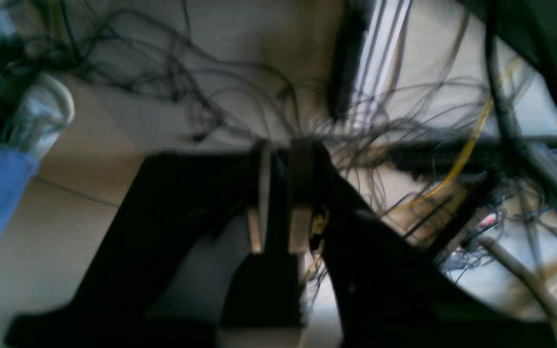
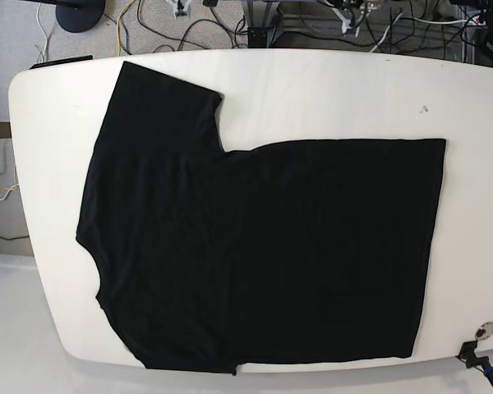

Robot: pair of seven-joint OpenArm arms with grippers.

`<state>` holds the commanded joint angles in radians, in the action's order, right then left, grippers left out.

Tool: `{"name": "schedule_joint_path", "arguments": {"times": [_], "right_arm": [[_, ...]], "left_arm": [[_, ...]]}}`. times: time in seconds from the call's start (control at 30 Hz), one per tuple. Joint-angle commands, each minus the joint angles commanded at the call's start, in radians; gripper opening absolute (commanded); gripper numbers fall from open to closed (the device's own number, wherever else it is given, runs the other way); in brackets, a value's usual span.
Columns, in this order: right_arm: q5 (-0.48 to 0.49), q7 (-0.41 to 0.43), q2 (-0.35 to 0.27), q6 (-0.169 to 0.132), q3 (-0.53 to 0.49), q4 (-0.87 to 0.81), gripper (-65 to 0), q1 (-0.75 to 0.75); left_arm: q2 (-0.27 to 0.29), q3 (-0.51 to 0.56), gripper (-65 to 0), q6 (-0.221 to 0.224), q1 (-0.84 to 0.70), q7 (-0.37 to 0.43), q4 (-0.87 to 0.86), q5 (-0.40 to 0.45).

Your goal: Fold the T-shirt properly

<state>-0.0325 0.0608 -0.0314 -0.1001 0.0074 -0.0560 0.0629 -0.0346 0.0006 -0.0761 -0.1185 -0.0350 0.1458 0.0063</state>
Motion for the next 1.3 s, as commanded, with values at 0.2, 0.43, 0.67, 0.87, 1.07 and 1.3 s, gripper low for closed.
{"name": "schedule_joint_path", "arguments": {"times": [0.2, 0.43, 0.67, 0.87, 1.07, 1.3], "right_arm": [[-0.003, -0.01, 0.001, -0.037, 0.0, -0.006, -65.0, 0.038], [-0.001, -0.033, -0.004, -0.055, 0.005, -0.085, -65.0, 0.134], [0.005, -0.055, -0.051, -0.066, 0.005, -0.292, -65.0, 0.291], [0.033, -0.048, -0.116, -0.056, 0.003, -0.539, -65.0, 0.473], [0.03, -0.037, -0.074, -0.07, 0.012, -0.419, -64.8, 0.382], [0.046, -0.039, -0.1, -0.076, 0.007, -0.621, -64.7, 0.503]], "left_arm": [[-0.002, -0.004, -58.0, 0.0, -0.062, -0.019, 0.05, 0.003], [-0.011, -0.006, -58.8, -0.007, -0.186, -0.038, 0.194, 0.004], [-0.053, -0.012, -59.6, -0.029, -0.407, -0.065, 0.466, -0.03], [-0.11, -0.01, -59.7, -0.032, -0.659, -0.085, 0.834, -0.07], [-0.096, -0.008, -58.6, -0.065, -0.55, 0.006, 0.65, -0.082], [-0.106, -0.012, -58.4, -0.071, -0.676, 0.014, 0.859, -0.083]]}}
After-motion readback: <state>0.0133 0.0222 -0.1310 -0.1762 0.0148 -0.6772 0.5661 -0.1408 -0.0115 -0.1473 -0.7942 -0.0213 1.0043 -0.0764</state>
